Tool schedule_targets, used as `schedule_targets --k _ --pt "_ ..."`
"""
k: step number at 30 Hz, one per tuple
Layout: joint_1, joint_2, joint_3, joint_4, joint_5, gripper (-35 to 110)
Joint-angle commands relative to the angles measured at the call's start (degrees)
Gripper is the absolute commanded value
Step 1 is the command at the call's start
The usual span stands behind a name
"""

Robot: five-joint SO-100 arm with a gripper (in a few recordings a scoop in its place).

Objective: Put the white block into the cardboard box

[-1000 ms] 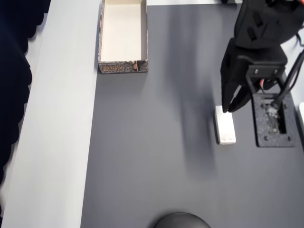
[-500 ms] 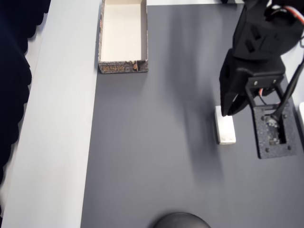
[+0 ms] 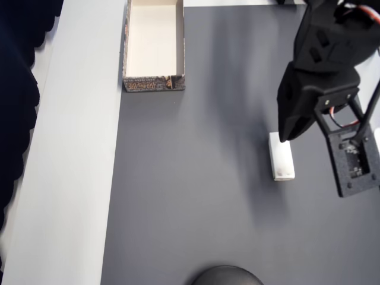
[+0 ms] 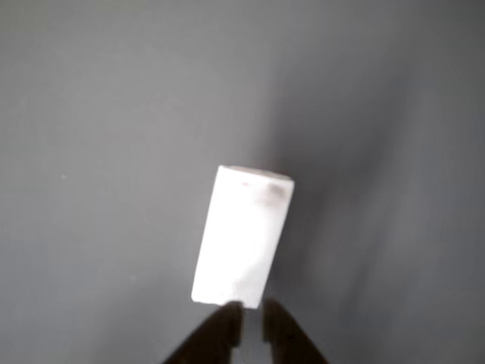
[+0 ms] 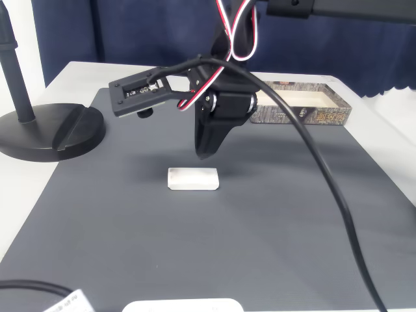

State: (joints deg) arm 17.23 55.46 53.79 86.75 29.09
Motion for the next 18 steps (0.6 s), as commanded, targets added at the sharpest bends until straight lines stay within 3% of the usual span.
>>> schedule_targets --k 1,9,18 --pt "-0.35 0.44 -2.99 -1.23 0.35 9" --pt "0.79 1.32 -2.90 -1.23 -0.18 22" --pt "3.69 2.11 -2.64 -1.14 0.70 26"
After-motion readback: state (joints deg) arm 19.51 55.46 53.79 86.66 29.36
